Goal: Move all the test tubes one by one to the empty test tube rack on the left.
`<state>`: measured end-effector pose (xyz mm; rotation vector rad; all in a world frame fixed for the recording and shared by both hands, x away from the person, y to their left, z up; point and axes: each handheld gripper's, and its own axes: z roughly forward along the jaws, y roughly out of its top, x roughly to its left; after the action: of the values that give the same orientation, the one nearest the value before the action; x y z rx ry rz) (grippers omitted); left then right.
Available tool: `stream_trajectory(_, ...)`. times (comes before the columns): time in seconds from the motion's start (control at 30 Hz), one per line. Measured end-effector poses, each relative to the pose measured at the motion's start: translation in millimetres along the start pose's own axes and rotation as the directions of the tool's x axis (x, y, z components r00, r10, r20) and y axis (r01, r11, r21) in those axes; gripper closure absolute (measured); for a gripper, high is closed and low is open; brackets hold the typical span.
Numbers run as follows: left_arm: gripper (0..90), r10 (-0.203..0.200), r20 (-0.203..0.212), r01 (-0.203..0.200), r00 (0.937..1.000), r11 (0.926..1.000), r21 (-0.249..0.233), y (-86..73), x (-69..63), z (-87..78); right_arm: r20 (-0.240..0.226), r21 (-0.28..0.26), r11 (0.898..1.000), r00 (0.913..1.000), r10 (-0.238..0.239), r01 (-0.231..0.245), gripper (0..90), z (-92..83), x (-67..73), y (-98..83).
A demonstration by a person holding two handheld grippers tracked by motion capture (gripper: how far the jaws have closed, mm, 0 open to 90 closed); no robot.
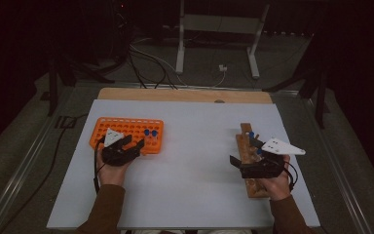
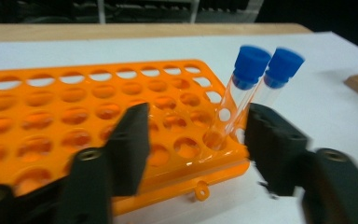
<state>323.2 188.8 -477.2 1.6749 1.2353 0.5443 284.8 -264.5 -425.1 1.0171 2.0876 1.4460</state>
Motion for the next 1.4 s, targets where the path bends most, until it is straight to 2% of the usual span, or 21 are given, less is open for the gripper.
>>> stream_trajectory(0.2, 19.6, -0.02, -0.004, 0.019, 0.9998, 0.9984, -0.053, 0.8, 1.7, -21.6, 0.029, 0.003, 1.0, 0.9996, 0.006, -0.006, 0.0, -3.6, -6.8, 0.2)
stream_trajectory(0.3, 15.5, -0.029, -0.01, 0.029, 0.9995, 0.998, -0.056, -2.3, 5.2, -28.3, 0.052, 0.015, 1.0, 0.9986, -0.005, 0.005, 0.0, -5.0, -8.9, -0.1)
stream_trajectory(0.43, 2.6, -0.026, -0.029, 0.024, 0.9993, 0.9979, -0.06, -7.3, 7.2, -36.2, 0.076, 0.03, 0.999, 0.9969, -0.021, 0.019, 0.0, -5.9, -12.3, -1.5)
stream_trajectory(0.53, 0.6, -0.006, -0.06, 0.003, 0.9982, 0.9984, -0.057, -10.0, 6.7, -40.9, 0.091, 0.042, 0.999, 0.9956, -0.022, 0.018, 0.0, -6.9, -16.3, -3.6)
stream_trajectory(0.8, 0.5, 0.012, -0.064, -0.016, 0.9979, 0.9975, -0.069, -10.8, 5.0, -47.0, 0.128, 0.066, 0.998, 0.9917, 0.001, -0.009, 3.5, -13.2, -34.4, -13.4)
stream_trajectory(0.93, 0.6, 0.005, -0.068, -0.01, 0.9977, 0.9978, -0.066, -11.8, 5.8, -48.4, 0.133, 0.076, 0.997, 0.9909, 0.024, -0.035, 7.1, -17.8, -41.9, -19.3)
stream_trajectory(1.1, 0.6, 0.002, -0.087, -0.008, 0.9962, 0.9975, -0.07, -12.0, 5.3, -49.2, 0.138, 0.098, 0.994, 0.9898, 0.035, -0.049, 22.5, -20.3, -45.9, -28.9)
stream_trajectory(1.2, 0.6, 0.004, -0.087, -0.011, 0.9962, 0.9975, -0.07, -11.9, 4.8, -49.4, 0.106, 0.118, 0.993, 0.9942, 0.02, -0.032, 35.3, -18.7, -47.0, -34.3)
stream_trajectory(1.4, 0.6, 0.006, -0.092, -0.013, 0.9958, 0.9977, -0.066, -12.3, 4.1, -48.5, 0.099, 0.141, 0.99, 0.9951, -0.011, -0.003, 54.4, -17.2, -48.4, -41.1)
